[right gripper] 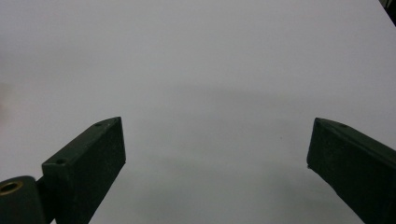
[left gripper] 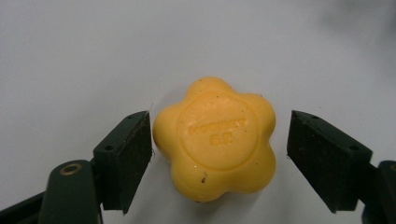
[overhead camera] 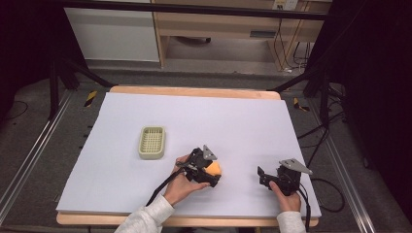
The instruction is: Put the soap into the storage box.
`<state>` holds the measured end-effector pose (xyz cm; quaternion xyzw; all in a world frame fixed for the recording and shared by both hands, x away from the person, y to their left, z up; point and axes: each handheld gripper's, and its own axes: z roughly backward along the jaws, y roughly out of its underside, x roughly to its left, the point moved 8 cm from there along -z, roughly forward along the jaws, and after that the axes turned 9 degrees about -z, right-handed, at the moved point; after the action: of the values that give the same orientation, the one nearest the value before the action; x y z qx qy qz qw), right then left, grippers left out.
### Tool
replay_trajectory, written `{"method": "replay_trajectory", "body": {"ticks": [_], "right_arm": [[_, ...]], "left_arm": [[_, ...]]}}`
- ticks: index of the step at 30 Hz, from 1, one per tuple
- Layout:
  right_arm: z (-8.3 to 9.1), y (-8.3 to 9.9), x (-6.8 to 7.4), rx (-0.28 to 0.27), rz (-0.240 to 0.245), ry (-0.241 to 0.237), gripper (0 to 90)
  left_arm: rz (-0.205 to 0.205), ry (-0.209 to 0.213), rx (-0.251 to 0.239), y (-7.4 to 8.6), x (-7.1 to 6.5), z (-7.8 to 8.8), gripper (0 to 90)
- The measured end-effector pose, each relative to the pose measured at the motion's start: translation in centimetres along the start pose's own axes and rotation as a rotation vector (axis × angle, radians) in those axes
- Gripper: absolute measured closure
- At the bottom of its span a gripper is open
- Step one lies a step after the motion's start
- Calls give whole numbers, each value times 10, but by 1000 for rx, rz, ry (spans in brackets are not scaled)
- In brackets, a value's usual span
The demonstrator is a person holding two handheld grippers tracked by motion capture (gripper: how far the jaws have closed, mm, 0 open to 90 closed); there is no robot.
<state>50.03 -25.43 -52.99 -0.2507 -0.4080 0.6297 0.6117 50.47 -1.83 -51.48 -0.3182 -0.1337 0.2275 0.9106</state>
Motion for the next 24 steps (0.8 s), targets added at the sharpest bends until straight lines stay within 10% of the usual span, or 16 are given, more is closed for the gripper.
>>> {"method": "replay_trajectory", "body": {"ticks": [24], "right_arm": [[0, 0, 0, 0, -4, -3, 49]], "left_arm": [[14, 0, 46, 5, 1, -16, 245]]}}
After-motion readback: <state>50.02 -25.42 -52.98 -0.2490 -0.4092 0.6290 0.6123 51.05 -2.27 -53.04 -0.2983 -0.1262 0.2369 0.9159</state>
